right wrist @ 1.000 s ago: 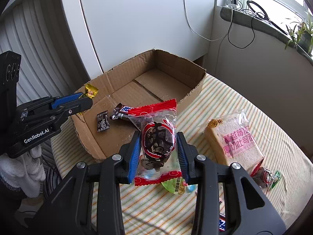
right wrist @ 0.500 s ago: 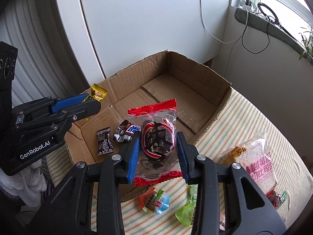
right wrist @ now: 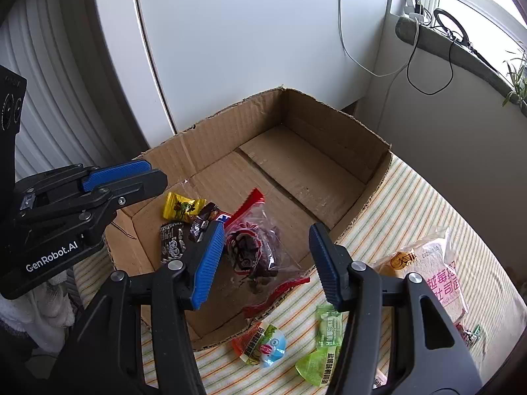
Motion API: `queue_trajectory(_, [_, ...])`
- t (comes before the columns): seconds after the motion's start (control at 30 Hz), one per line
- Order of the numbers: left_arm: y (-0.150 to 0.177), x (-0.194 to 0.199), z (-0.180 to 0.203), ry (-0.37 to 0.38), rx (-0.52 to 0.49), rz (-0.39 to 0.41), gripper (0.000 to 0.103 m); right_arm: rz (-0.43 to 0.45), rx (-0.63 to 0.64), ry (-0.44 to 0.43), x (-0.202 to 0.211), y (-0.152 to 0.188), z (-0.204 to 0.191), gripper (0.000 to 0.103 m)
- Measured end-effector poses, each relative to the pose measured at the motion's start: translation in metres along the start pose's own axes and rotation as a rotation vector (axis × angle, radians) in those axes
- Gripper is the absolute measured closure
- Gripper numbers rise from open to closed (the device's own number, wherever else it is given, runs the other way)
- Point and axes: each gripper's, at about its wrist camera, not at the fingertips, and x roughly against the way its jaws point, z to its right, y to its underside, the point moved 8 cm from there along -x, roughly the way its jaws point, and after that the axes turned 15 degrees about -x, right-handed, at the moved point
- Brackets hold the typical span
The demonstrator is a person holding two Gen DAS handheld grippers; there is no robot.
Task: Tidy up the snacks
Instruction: 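Carry the yellow candy and red pastry into the box and release both, then grasp the green-and-blue jelly cup with the left gripper while the right grasps a Snickers bar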
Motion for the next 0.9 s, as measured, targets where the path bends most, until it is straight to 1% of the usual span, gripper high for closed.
queue_trajectory(0.07, [0.000,0.002,0.000,0.000,0.003,0.002,0.080,0.004,-0.003,0.003,0.005,0.001,0.002,0.046])
queue_trajectory(0.13, [0.000,0.004,0.001,-0.001,0.004,0.005,0.080,0.014,-0.006,0.009,0.011,0.002,0.004,0.040])
queue_trajectory(0.2, [0.000,0.008,0.003,-0.002,0.002,0.009,0.080,0.026,-0.009,0.008,0.018,0.002,0.005,0.036])
queue_trajectory(0.43, [-0.002,0.025,0.019,0.001,-0.022,0.028,0.080,0.051,-0.016,0.006,0.043,0.007,0.010,0.036])
queue_trajectory(0.57, [-0.002,0.034,0.030,0.008,-0.034,0.038,0.080,0.068,-0.019,0.022,0.055,0.012,0.016,0.034])
queue_trajectory(0.67, [-0.002,0.040,0.037,0.015,-0.042,0.046,0.080,0.077,-0.039,0.034,0.064,0.015,0.025,0.030])
queue_trajectory(0.9, [0.000,0.050,0.056,0.038,-0.059,0.057,0.080,0.086,-0.104,0.061,0.087,0.027,0.058,0.029])
